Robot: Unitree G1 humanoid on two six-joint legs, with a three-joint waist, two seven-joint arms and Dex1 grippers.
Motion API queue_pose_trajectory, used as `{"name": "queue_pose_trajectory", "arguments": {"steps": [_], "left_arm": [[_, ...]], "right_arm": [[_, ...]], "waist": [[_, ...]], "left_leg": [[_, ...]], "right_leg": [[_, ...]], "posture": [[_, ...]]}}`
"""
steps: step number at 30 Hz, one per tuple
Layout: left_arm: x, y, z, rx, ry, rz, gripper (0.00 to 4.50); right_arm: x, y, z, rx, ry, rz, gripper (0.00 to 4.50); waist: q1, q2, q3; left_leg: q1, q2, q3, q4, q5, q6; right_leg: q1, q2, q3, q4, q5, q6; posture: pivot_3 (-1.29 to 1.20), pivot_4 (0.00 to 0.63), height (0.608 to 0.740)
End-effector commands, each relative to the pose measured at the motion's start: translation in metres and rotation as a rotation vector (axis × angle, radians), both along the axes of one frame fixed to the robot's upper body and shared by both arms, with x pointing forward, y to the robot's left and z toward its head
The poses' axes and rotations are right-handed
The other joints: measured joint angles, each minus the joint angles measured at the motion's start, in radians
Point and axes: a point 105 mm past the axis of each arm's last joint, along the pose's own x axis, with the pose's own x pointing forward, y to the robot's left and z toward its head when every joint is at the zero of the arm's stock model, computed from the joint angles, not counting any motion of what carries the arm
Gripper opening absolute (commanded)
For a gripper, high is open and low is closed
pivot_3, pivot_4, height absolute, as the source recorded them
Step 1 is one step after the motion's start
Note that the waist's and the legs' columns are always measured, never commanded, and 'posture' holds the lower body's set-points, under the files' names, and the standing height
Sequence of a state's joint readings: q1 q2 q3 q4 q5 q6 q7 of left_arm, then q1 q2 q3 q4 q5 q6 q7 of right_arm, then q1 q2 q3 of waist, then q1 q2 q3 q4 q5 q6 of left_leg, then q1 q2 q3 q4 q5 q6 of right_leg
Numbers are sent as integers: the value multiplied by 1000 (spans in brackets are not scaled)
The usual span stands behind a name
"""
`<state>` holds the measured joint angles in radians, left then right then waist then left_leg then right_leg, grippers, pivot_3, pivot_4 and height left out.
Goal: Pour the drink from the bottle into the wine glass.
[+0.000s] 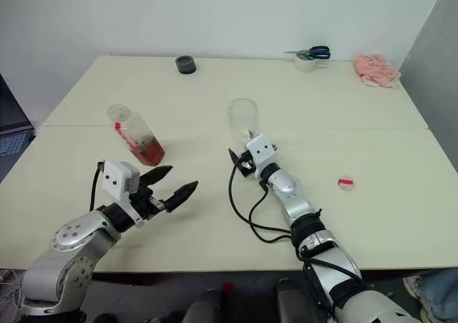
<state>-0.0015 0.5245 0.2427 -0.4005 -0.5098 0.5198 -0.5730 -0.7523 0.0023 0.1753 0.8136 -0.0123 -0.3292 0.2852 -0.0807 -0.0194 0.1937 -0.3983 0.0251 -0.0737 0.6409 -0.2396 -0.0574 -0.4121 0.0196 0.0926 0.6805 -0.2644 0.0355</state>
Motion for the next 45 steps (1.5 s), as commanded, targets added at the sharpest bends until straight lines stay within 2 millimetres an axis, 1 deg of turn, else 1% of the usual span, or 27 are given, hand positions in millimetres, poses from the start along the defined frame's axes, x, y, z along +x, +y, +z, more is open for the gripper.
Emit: {"name": "queue_pose_trajectory", "arguments": {"steps": [1, 4, 6, 7, 8, 10, 12, 15, 17, 19, 20, 22, 25, 27, 30, 34, 38, 41, 45], "left_arm": [[2, 14, -2, -8, -22, 37, 4500], [2, 34, -14, -1, -30, 119, 4500], [-1, 47, -22, 1, -35, 172, 4500], [-3, 51, -25, 7, -38, 187, 4500], [-4, 56, -25, 7, -51, 214, 4500], [-3, 67, -18, 13, -98, 280, 4500], [-1, 74, -11, 7, -125, 319, 4500], [7, 81, 3, -54, -131, 343, 4500], [11, 82, 12, -38, -145, 338, 4500], [17, 83, 23, -16, -168, 341, 4500], [19, 84, 27, -8, -176, 345, 4500], [25, 82, 35, -1, -191, 348, 4500], [31, 76, 49, 6, -220, 335, 4500], [35, 78, 58, 19, -239, 348, 4500], [39, 81, 62, 36, -243, 348, 4500], [46, 86, 64, 56, -245, 354, 4500], [54, 85, 64, 70, -247, 343, 4500], [67, 86, 62, 69, -242, 347, 4500], [78, 85, 60, 65, -252, 329, 4500]], "right_arm": [[-7, -5, 16, 1, -62, 36, 4467], [-19, -17, 11, -29, -12, 97, 4467], [-29, -32, 12, -65, 3, 121, 4467], [-33, -37, 13, -75, 9, 124, 4467], [-37, -48, 17, -82, 23, 127, 4467], [-50, -74, 28, -118, 80, 172, 4467], [-64, -86, 40, -168, 111, 233, 4467], [-85, -95, 85, -254, 115, 395, 4467], [-89, -97, 121, -251, 104, 443, 4467], [-92, -91, 160, -235, 75, 488, 4467], [-94, -85, 176, -225, 53, 506, 4467], [-99, -72, 196, -213, 60, 545, 4467], [-113, -54, 219, -177, 66, 639, 4467], [-112, -48, 225, -167, 97, 653, 4467], [-111, -45, 223, -182, 125, 647, 4467], [-110, -41, 219, -198, 133, 650, 4467], [-109, -37, 216, -206, 130, 651, 4467], [-105, -37, 218, -194, 120, 635, 4467], [-103, -37, 216, -187, 123, 620, 4467]], "waist": [[1, 0, 0], [1, 0, 0], [2, 0, 0], [3, 0, 0], [4, 0, 0], [8, 0, 0], [16, 0, 0], [22, 0, 1], [16, 0, 1], [11, 0, 1], [9, 0, 1], [9, -1, 1], [11, -1, 1], [15, -1, 1], [21, -1, 1], [23, -1, 1], [23, -1, 1], [24, -1, 1], [23, -1, 1]], "left_leg": [[0, 0, 0, 0, 0, 0], [0, 0, 0, 0, 0, 0], [0, 0, 0, 0, 0, 0], [0, 0, 0, 0, 0, 0], [0, 0, 0, 0, 0, 0], [0, 0, 0, 1, 0, 0], [-1, 0, 0, 1, 0, 0], [0, -1, 0, 2, 0, 0], [0, 0, 1, 2, 0, 0], [0, 0, 1, 1, 0, 0], [1, 1, 1, 2, -1, 0], [0, 2, 0, 1, -1, 0], [-1, 2, -1, 0, -1, 0], [-2, 1, 0, 0, -1, 0], [-3, 1, 0, 1, -1, 0], [-3, 1, 0, 1, -1, 0], [-3, 1, 0, 1, -1, 0], [-3, 1, 0, 1, -1, 0], [-3, 1, 1, 1, -1, 0]], "right_leg": [[0, 0, 0, 0, 0, 0], [0, -1, 0, 0, 0, 0], [0, -1, 0, 0, 0, 0], [0, -1, 0, 0, 0, 0], [0, -2, 0, 0, 0, 0], [0, -2, 0, 0, 0, 0], [0, -2, 0, 0, -1, 2], [1, -2, 0, -1, -3, 5], [1, -1, 0, -1, -3, 5], [1, 1, 1, -1, -2, 4], [1, 2, 1, -1, -2, 4], [0, 3, 0, 0, -2, 3], [-1, 3, -1, -1, -1, 1], [-1, 2, -1, -1, 0, -1], [-1, 1, -1, -2, 0, -1], [-2, 1, -1, -1, 0, -1], [-2, 2, -1, -1, 0, 0], [-2, 2, -1, -1, 0, 0], [-3, 2, -1, -1, 0, -1]], "posture": [[0, 150, 740], [0, 150, 740], [0, 150, 740], [0, 150, 740], [0, 150, 740], [0, 150, 740], [0, 150, 740], [0, 150, 740], [0, 150, 740], [0, 150, 740], [0, 150, 740], [0, 150, 740], [0, 150, 740], [0, 150, 740], [0, 150, 740], [0, 150, 740], [0, 150, 740], [0, 150, 740], [0, 150, 740]]}}
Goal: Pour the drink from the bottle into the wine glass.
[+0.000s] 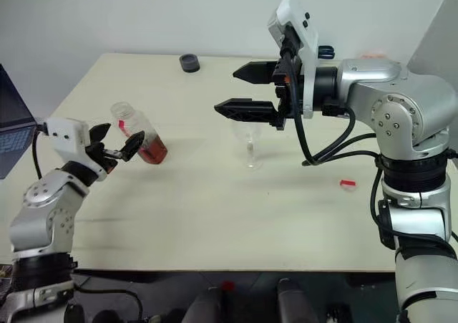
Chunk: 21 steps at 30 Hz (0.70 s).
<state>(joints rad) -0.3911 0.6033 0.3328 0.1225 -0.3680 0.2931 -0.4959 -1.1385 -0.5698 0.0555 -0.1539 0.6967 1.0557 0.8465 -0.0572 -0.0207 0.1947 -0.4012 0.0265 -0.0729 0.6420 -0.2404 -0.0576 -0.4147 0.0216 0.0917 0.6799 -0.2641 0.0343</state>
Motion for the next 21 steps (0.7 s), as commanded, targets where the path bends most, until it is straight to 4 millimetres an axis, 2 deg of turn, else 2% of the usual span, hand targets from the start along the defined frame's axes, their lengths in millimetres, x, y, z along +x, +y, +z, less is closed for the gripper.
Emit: {"name": "queue_pose_trajectory", "arguments": {"steps": [1, 9, 17, 21], "left_arm": [[6, 0, 8, 29, -45, -8, 4500], [25, -5, 14, 16, -88, -55, 4500], [34, -11, 12, 16, -89, -78, 4500], [34, -10, 11, 14, -94, -73, 3656]], "right_arm": [[-4, -1, 11, 19, -57, -4, 4467], [-6, -2, 3, 2, -48, -16, 4467], [-7, -3, -4, -8, -38, -35, 4467], [-7, -4, -6, -12, -35, -45, 4500]], "waist": [[0, 0, 0], [2, 0, 0], [1, 0, 0], [1, 0, 0]], "left_leg": [[0, 0, 0, 0, 0, 0], [-5, 0, -1, 0, 0, 0], [-7, 0, -2, 0, 0, 0], [-7, 0, -2, 0, 0, 0]], "right_leg": [[0, 0, 0, 0, 0, 0], [-5, 0, -1, 1, 1, -1], [-6, -1, -3, 1, 1, -1], [-6, -1, -3, 1, 1, -1]], "posture": [[0, 150, 740], [0, 150, 740], [0, 150, 740], [0, 150, 740]]}}
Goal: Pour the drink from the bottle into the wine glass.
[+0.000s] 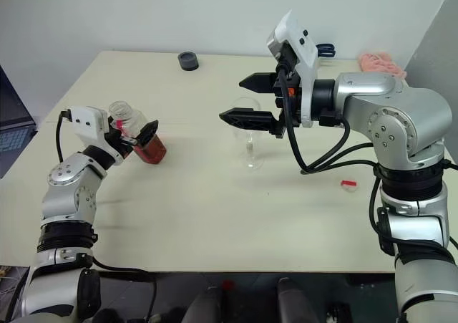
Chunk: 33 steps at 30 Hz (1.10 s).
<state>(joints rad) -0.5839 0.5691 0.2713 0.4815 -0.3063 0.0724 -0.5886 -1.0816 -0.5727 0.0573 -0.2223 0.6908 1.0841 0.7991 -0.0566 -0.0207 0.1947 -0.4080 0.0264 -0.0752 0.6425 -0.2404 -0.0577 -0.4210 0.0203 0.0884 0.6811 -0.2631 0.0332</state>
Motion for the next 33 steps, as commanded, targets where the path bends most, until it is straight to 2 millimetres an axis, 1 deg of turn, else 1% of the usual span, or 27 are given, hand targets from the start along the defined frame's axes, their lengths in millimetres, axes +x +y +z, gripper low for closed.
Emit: {"name": "queue_pose_trajectory", "arguments": {"steps": [1, 3, 5, 6, 7, 9, 11, 14, 16, 17, 18, 20, 21, 23, 26, 29, 33], "left_arm": [[0, -2, 17, 20, -65, -9, 3326], [-1, -1, 16, 21, -65, -10, 2722], [-2, -1, 16, 24, -69, -10, 2063], [-1, -1, 19, 24, -73, -14, 1837], [-1, -1, 21, 24, -77, -18, 1733], [2, -6, 30, 31, -92, -43, 1730], [8, -17, 45, 49, -120, -85, 1730], [19, -38, 73, 87, -172, -154, 1730], [26, -57, 91, 118, -210, -200, 1730], [29, -65, 98, 141, -224, -216, 1730], [32, -76, 106, 171, -244, -241, 1730], [37, -98, 117, 240, -278, -285, 1730], [39, -108, 120, 292, -295, -302, 1730], [41, -126, 123, 441, -349, -321, 1726], [43, -152, 124, 567, -418, -352, 1724], [43, -161, 123, 653, -469, -356, 1724], [42, -168, 123, 721, -517, -356, 1723]], "right_arm": [[-6, -2, 8, 10, -44, -4, 4500], [-5, -3, 7, 13, -49, -15, 4500], [-5, -5, 12, 47, -104, -25, 4500], [-5, -8, 15, 67, -142, -37, 4500], [-5, -10, 17, 84, -174, -47, 4500], [-3, -17, 19, 125, -213, -76, 4500], [-4, -31, 19, 160, -258, -125, 4500], [-8, -58, 19, 252, -274, -217, 4500], [-15, -78, 10, 287, -255, -286, 4500], [-19, -85, 3, 287, -248, -314, 4500], [-27, -89, -11, 270, -225, -329, 4500], [-38, -91, -33, 244, -199, -366, 4500], [-41, -90, -41, 247, -189, -383, 4500], [-47, -87, -61, 216, -156, -399, 4500], [-49, -82, -87, 213, -93, -429, 4500], [-51, -79, -97, 215, -77, -446, 4500], [-48, -75, -100, 236, -77, -454, 4500]], "waist": [[1, 0, 0], [1, 0, 0], [1, 0, 0], [1, 0, 0], [1, 0, 0], [1, 0, 0], [3, -1, 0], [22, -1, 0], [30, -1, 0], [33, -2, 0], [34, -2, 0], [38, -2, 0], [38, -2, 0], [30, -1, 0], [20, -2, 0], [6, -1, 0], [-1, -1, 0]], "left_leg": [[0, 0, 0, 0, 0, 0], [0, 0, -1, 0, 0, 0], [-1, 0, -1, 0, 0, 0], [-1, 0, -1, 1, 0, 0], [-1, 0, -1, 1, 0, 0], [-1, 0, -1, 1, 0, 0], [-2, 0, -2, 1, 0, 0], [-5, -1, -6, 3, 0, 0], [-8, -2, -8, 4, 0, 0], [-8, -3, -9, 4, 0, 0], [-9, -4, -10, 4, 0, 0], [-9, -5, -12, 3, 0, 0], [-9, -5, -12, 2, 0, 0], [-9, -6, -12, 3, 0, 0], [-7, -6, -12, 3, 1, 0], [-7, -5, -11, 3, 2, 2], [-7, -5, -11, 3, 2, 3]], "right_leg": [[0, 0, 0, 0, 0, 0], [0, 0, 0, 0, 0, 0], [0, 0, -1, 0, 0, 0], [0, 0, -1, 0, 0, 0], [0, 0, -1, 0, 0, 0], [0, 0, -1, 0, 0, 0], [0, 0, -2, 0, 0, 0], [0, 0, -6, 0, 0, 0], [-1, -1, -9, -1, 0, 0], [0, -3, -11, -1, 0, 0], [0, -4, -12, -1, 0, 0], [0, -5, -14, -2, 0, 0], [0, -5, -14, -2, 0, 0], [0, -5, -14, -1, 0, 0], [1, -4, -13, 0, 0, 0], [0, -3, -12, 0, 0, 0], [0, -3, -12, 1, 0, 1]], "posture": [[0, 150, 740], [0, 150, 740], [0, 150, 740], [0, 150, 740], [0, 150, 740], [0, 150, 740], [0, 150, 740], [0, 150, 740], [0, 150, 740], [0, 150, 740], [0, 150, 740], [0, 150, 740], [0, 150, 740], [0, 150, 740], [0, 150, 740], [0, 150, 740], [0, 150, 740]]}}
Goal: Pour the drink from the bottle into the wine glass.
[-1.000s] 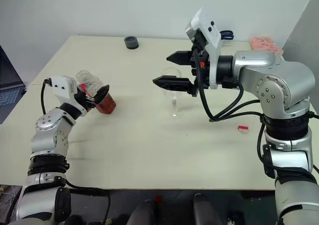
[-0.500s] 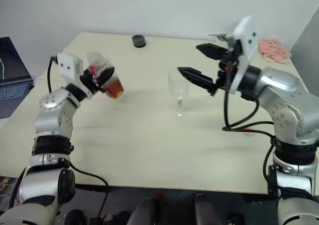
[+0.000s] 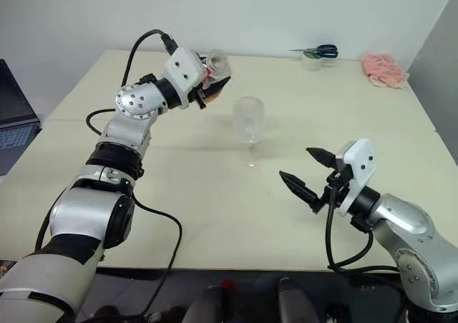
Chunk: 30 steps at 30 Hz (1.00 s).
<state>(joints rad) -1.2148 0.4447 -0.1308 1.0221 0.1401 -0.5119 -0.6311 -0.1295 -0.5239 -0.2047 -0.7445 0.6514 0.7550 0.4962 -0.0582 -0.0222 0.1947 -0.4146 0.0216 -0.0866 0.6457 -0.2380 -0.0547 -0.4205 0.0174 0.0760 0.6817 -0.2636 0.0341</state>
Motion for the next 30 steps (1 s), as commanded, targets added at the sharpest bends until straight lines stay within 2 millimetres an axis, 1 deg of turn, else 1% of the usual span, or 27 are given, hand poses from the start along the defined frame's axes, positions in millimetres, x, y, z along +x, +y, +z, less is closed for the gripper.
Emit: {"name": "queue_pose_trajectory", "arguments": {"steps": [1, 10, 19, 23, 26, 30], "left_arm": [[-5, -6, 29, 32, -143, -9, 1723], [-6, -14, 31, 180, -269, 8, 1723], [-9, -18, 30, 306, -385, 19, 1723], [-9, -19, 32, 329, -418, 26, 1723], [-11, -22, 36, 361, -462, 24, 1723], [-11, -22, 37, 402, -499, 28, 1723]], "right_arm": [[-2, 6, 11, 28, -75, 4, 4500], [9, 11, 11, 36, -92, 34, 4500], [15, 16, 9, 24, -95, 50, 4500], [17, 17, 7, 16, -90, 48, 4500], [20, 16, 9, 19, -99, 41, 4500], [22, 18, 13, 26, -113, 42, 4500]], "waist": [[1, 0, 0], [4, 0, 0], [5, 0, 0], [5, 0, 0], [5, 0, 0], [5, 0, 0]], "left_leg": [[0, 0, 0, 0, 0, 0], [-2, -6, -3, 0, 0, 0], [-2, -6, -5, 0, 0, 0], [-2, -7, -6, 0, 0, 0], [-2, -7, -6, 0, 0, 0], [-2, -7, -6, 0, 0, 0]], "right_leg": [[0, 0, 0, 0, 0, 1], [0, -5, -1, 0, 1, 0], [1, -5, -2, 1, 1, 0], [1, -5, -3, 1, 1, 0], [1, -6, -3, 1, 1, 0], [1, -6, -3, 2, 1, 0]], "posture": [[0, 150, 740], [0, 150, 740], [0, 150, 740], [0, 150, 740], [0, 150, 740], [0, 150, 740]]}}
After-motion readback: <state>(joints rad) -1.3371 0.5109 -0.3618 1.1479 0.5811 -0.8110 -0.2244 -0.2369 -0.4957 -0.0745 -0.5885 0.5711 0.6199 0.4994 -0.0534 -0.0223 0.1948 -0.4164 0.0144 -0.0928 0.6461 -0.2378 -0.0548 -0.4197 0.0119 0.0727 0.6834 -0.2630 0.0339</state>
